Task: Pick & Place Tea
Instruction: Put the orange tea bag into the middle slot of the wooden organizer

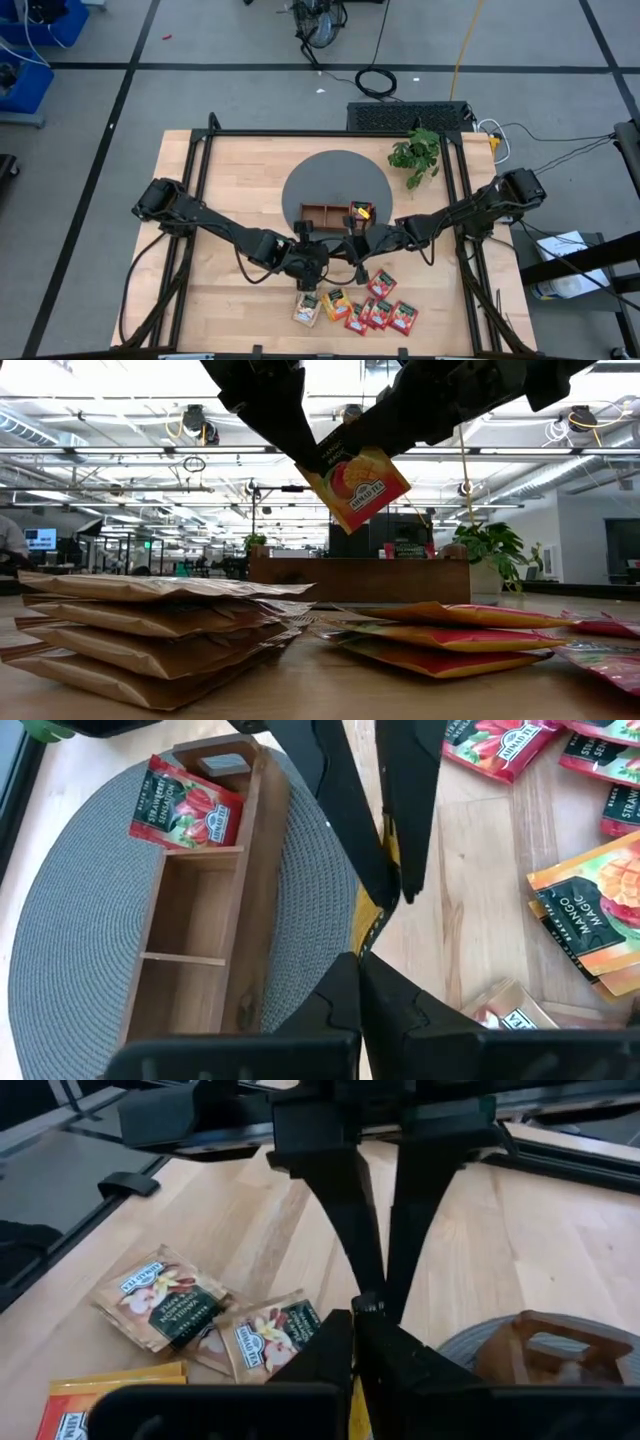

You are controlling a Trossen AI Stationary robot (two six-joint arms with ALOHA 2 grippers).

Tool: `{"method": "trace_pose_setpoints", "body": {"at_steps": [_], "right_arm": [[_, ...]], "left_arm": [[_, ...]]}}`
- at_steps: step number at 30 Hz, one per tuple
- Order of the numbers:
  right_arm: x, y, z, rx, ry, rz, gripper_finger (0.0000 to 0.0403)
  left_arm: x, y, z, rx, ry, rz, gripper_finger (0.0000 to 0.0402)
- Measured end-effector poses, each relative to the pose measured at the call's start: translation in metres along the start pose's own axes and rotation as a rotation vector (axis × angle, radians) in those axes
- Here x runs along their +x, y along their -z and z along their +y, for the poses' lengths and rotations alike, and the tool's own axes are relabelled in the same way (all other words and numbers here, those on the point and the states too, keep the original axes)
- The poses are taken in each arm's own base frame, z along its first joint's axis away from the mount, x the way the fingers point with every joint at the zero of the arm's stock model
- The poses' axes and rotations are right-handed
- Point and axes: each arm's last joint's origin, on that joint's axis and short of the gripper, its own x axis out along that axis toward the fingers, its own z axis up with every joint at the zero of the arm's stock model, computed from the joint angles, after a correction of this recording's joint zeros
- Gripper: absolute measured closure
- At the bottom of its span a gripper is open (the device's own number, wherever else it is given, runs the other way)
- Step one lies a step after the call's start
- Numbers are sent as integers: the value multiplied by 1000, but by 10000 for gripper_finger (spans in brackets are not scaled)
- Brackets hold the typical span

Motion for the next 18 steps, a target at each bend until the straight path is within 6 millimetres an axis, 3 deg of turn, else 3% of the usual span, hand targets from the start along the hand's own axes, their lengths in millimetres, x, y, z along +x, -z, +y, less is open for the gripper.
{"method": "trace_pose_setpoints", "body": {"at_steps": [8,13,18], "right_arm": [[0,-2,0,-53,-24,-39,402],[-5,9,-7,-40,-37,-100,402],[-15,24,-24,-5,21,-204,403]], "left_arm": [[-10,2,-2,46,0,11,344],[-30,9,1,50,-19,55,317],[-58,17,-5,43,-57,27,315]]}}
